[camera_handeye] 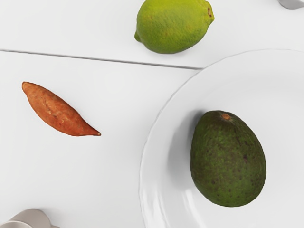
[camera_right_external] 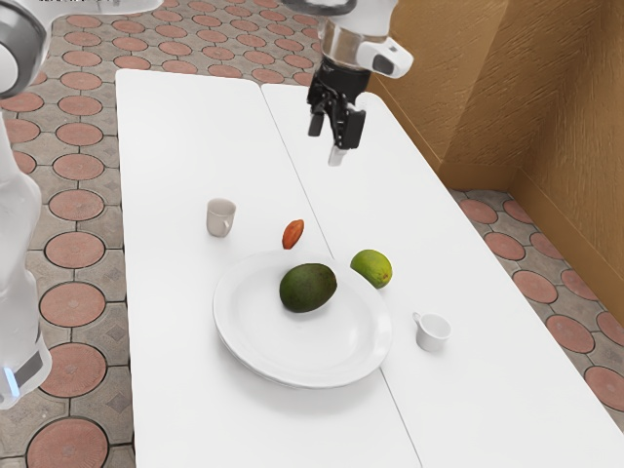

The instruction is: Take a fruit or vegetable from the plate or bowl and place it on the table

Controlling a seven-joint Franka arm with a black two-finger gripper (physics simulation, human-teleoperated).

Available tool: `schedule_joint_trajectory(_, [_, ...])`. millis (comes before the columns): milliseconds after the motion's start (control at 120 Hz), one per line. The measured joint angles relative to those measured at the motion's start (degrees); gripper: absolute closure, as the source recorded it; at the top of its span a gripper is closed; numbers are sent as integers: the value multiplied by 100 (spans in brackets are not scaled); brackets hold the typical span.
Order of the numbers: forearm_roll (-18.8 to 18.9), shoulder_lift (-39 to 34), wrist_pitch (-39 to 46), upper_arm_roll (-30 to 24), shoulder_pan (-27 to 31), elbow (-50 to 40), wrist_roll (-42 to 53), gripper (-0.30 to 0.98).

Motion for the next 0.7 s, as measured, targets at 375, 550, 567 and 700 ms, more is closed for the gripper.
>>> schedule_joint_trajectory(375, [224,-241,1471,-1170,-2,-1588,-1769,0])
schedule_joint_trajectory(550, [123,-250,1869,-1236,-1,-2067,-2461,0])
schedule_joint_trajectory(567, [107,-266,1895,-1237,-1,-2109,-2517,0])
schedule_joint_trajectory(700, [-4,-431,2041,-1213,-1,-2380,-2911,0])
